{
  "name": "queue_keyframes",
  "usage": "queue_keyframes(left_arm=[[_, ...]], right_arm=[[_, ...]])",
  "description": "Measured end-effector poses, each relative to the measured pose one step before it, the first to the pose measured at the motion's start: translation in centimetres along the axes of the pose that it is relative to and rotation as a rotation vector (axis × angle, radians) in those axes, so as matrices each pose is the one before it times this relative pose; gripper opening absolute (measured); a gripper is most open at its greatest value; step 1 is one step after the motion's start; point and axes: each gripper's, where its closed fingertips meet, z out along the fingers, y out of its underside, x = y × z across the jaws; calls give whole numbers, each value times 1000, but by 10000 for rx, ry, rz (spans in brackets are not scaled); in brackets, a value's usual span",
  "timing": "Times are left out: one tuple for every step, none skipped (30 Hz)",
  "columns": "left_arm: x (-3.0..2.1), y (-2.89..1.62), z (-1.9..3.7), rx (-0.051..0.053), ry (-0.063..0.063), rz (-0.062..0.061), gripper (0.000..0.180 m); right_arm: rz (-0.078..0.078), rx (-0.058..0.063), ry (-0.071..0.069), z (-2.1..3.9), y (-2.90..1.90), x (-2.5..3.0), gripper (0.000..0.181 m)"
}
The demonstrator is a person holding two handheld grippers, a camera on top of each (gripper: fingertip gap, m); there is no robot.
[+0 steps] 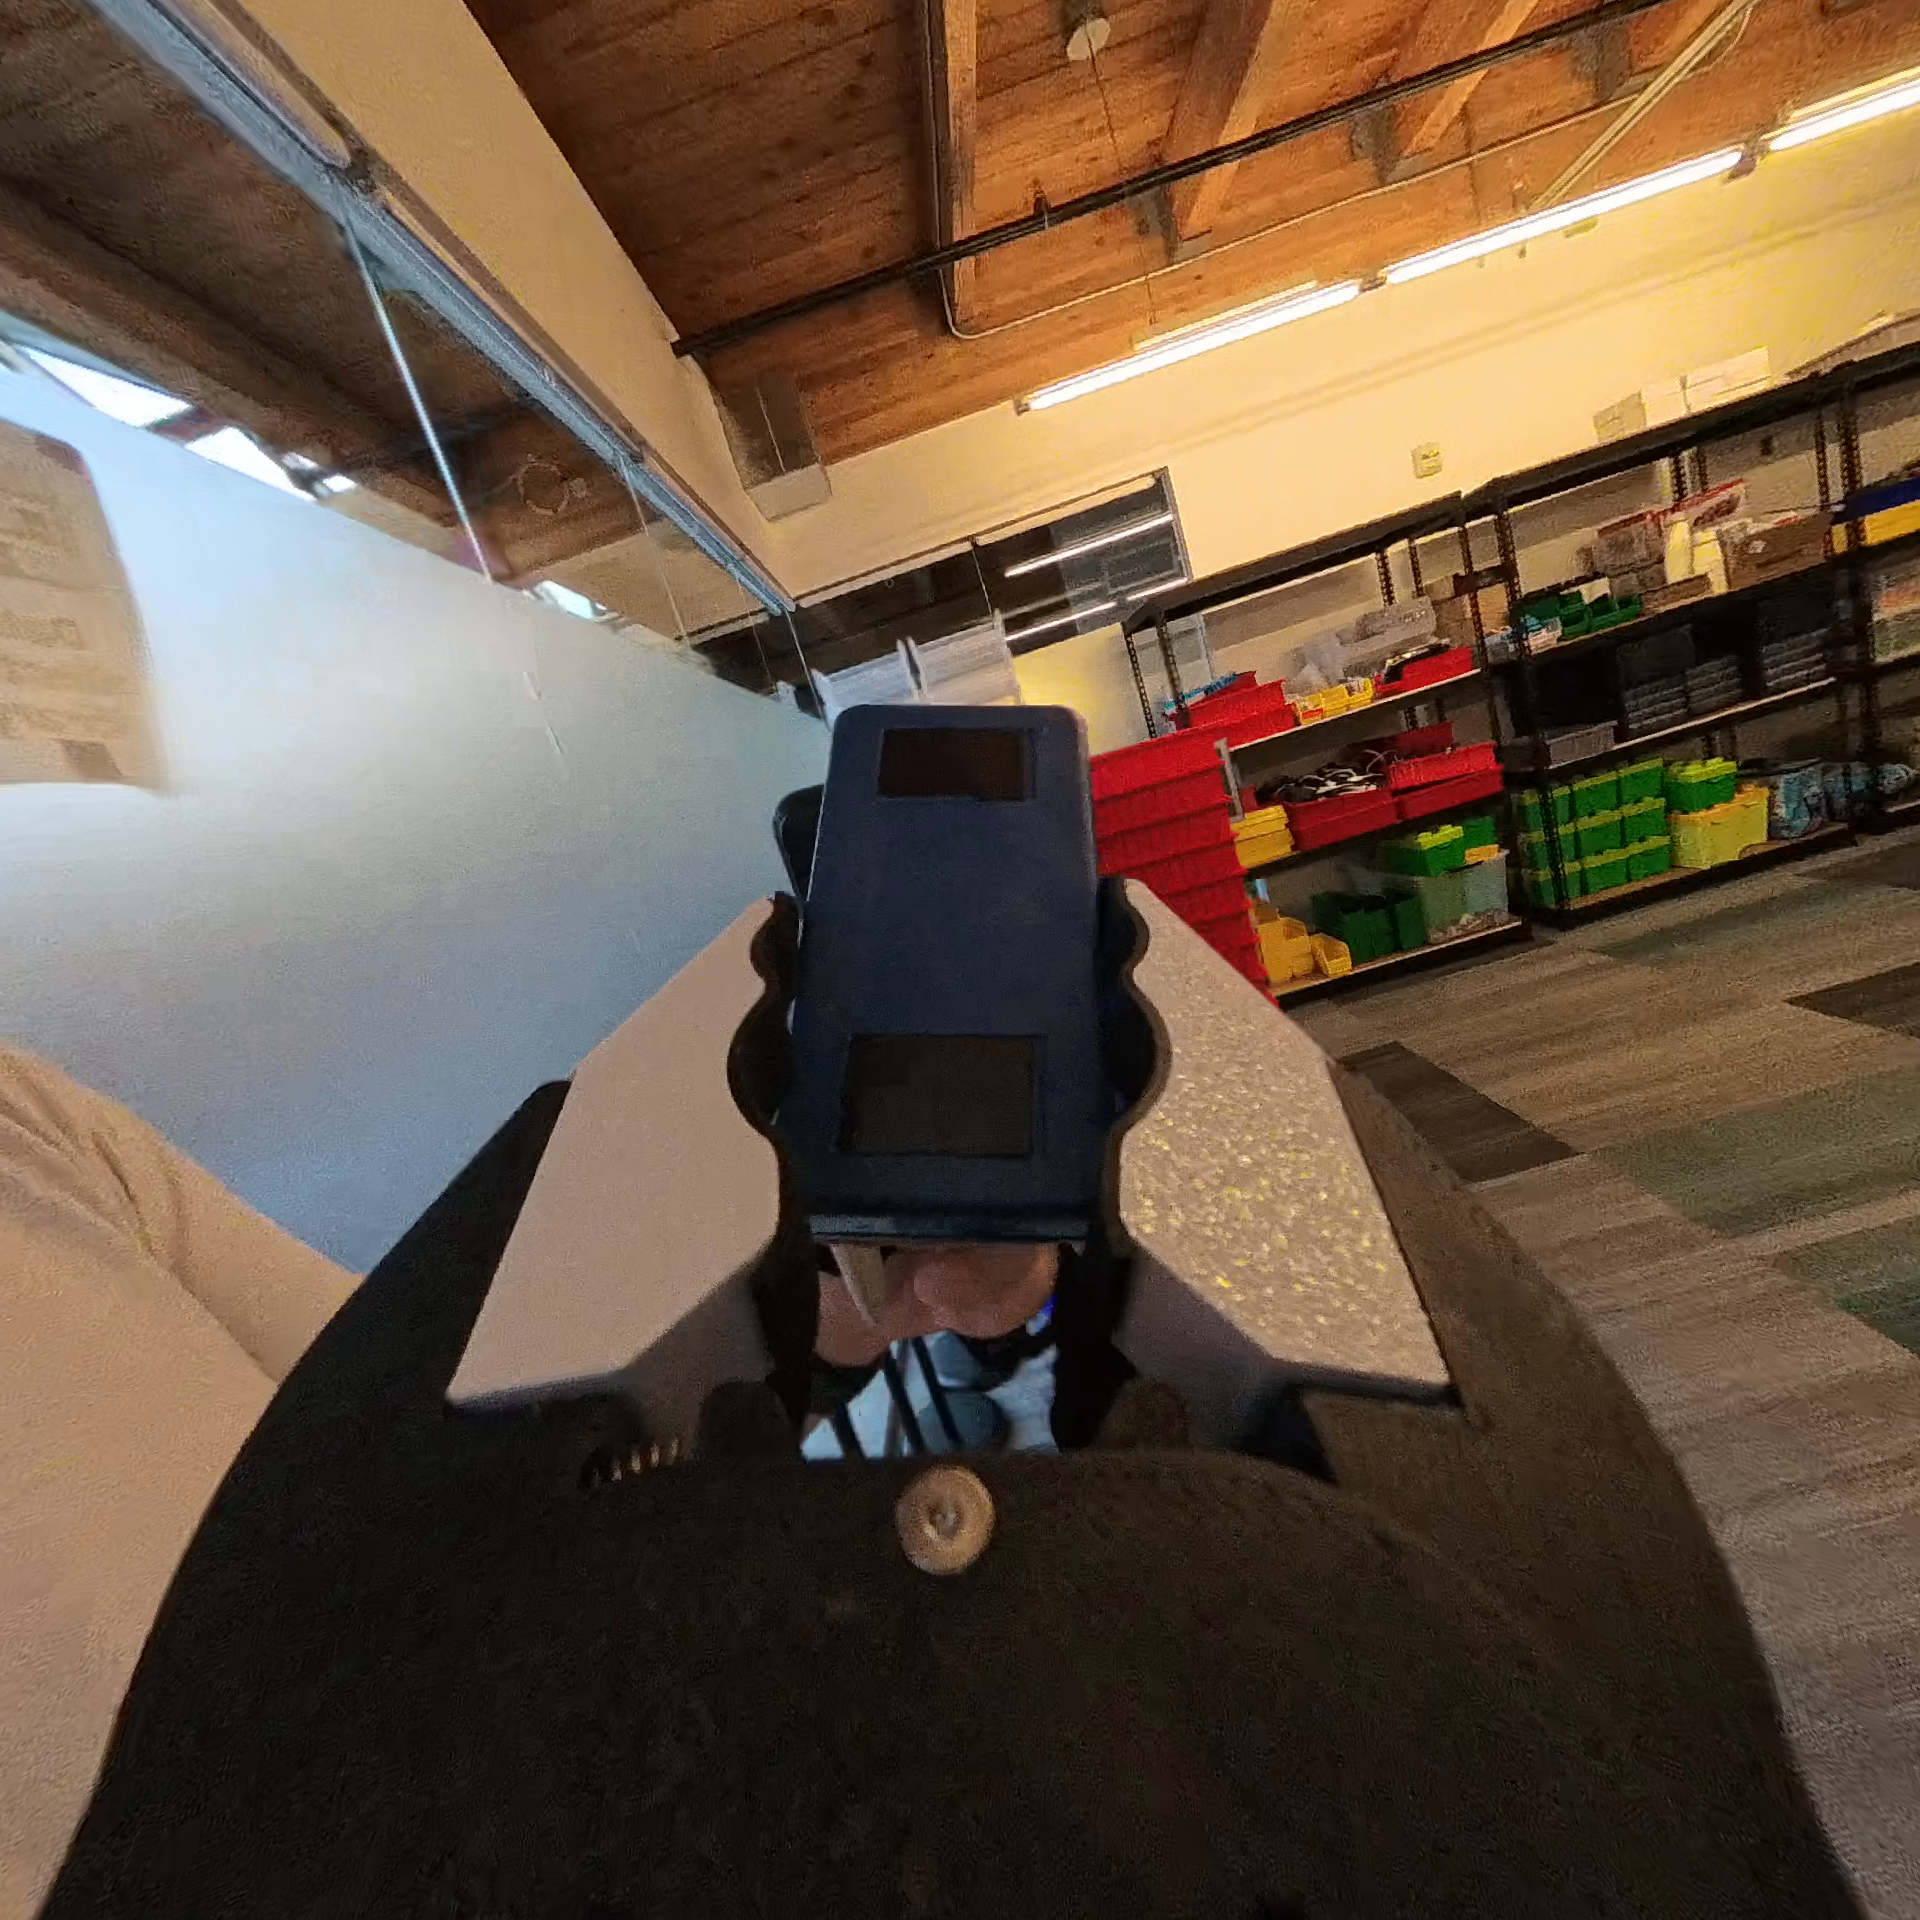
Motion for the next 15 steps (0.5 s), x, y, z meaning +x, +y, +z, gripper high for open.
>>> queue_keyframes(left_arm=[[-4086, 166, -67, -335, 41, -364, 46], [-3887, -160, 23, -250, 95, -430, 46], [-3599, -466, 189, -189, 192, -325, 46], [-3470, -466, 139, -267, 188, -130, 46], [-3772, -210, 93, -471, 49, -80, 46], [-3821, 24, -120, -547, 80, -57, 46], [-3738, -18, -245, -360, 165, -13, 46], [-3896, 35, -328, -234, 136, -34, 47], [-4068, 117, -508, -110, 70, -61, 47], [-4263, 162, -618, 1, 2, -119, 45], [-4191, 112, -785, 84, 54, -90, 39], [-4324, -153, -1021, 280, -207, -100, 51], [-4621, 32, -1474, 314, -438, -137, 62], [-4758, 63, -1492, 268, -513, -306, 63], [-4617, 82, -1683, 220, -499, -659, 64]], right_arm=[[202, -184, 124, 1058, -393, 4183, 58], [577, -207, 127, 888, -624, 3797, 58], [664, -108, 13, 756, -1089, 3743, 59], [469, -83, -138, 607, -1450, 3193, 58], [202, -171, -3, 617, -1329, 3399, 59], [-20, -253, 224, 548, -1193, 3716, 58], [-158, -260, 153, 574, -1112, 3514, 58], [-170, -240, 43, 681, -1045, 3554, 57], [-151, -218, 82, 758, -959, 3735, 57], [-160, -140, 108, 883, -946, 3953, 57], [-160, -65, 202, 997, -861, 4288, 57], [-120, -97, 160, 1083, -900, 4354, 57], [-41, -15, -15, 1037, -1110, 4189, 57], [65, 178, -54, 978, -1533, 4178, 57], [322, 275, -39, 943, -1826, 4115, 57]])
